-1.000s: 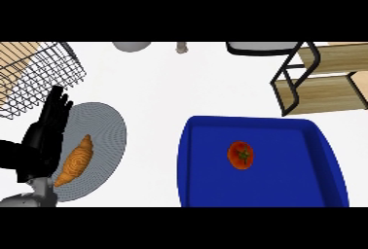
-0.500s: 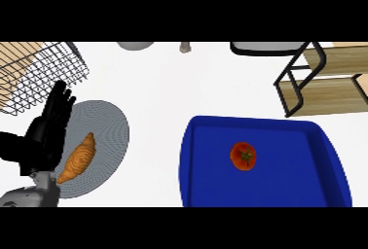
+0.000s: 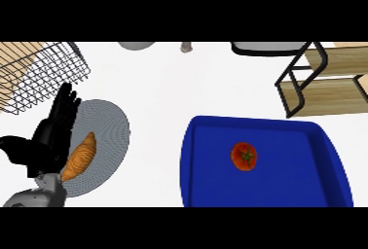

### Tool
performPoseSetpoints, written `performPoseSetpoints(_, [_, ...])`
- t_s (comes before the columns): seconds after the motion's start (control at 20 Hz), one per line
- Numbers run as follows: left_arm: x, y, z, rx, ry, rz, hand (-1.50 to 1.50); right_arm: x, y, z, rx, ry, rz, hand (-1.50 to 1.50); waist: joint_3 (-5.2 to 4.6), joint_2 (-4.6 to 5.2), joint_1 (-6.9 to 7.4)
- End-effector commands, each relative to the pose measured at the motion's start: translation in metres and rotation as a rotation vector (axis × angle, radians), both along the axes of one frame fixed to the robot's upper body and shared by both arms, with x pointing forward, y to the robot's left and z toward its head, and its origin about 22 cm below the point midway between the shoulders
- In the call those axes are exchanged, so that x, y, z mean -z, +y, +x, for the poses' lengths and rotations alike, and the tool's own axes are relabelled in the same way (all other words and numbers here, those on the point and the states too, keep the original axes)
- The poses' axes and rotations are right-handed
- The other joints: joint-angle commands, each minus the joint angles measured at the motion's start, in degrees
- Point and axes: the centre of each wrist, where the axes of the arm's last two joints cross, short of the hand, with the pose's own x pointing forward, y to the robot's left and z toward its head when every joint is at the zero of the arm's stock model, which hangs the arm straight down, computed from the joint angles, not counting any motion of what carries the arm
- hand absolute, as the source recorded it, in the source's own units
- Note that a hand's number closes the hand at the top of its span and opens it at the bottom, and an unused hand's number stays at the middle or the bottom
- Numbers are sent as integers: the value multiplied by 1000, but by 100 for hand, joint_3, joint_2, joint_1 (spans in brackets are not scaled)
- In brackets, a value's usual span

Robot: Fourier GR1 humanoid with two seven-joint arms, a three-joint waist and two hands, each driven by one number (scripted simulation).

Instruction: Pick the lemon from the tray and place it in the tiered shelf

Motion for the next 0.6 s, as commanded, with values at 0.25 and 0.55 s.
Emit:
performPoseSetpoints(0.25, [-1,8,2,-13,0,2,0,42,-12,53,11,-55,6,150,2,17,43])
performPoseSetpoints(0.55, [8,-11,-5,0,4,17,0,54,-8,77,37,-31,0,150,5,35,91])
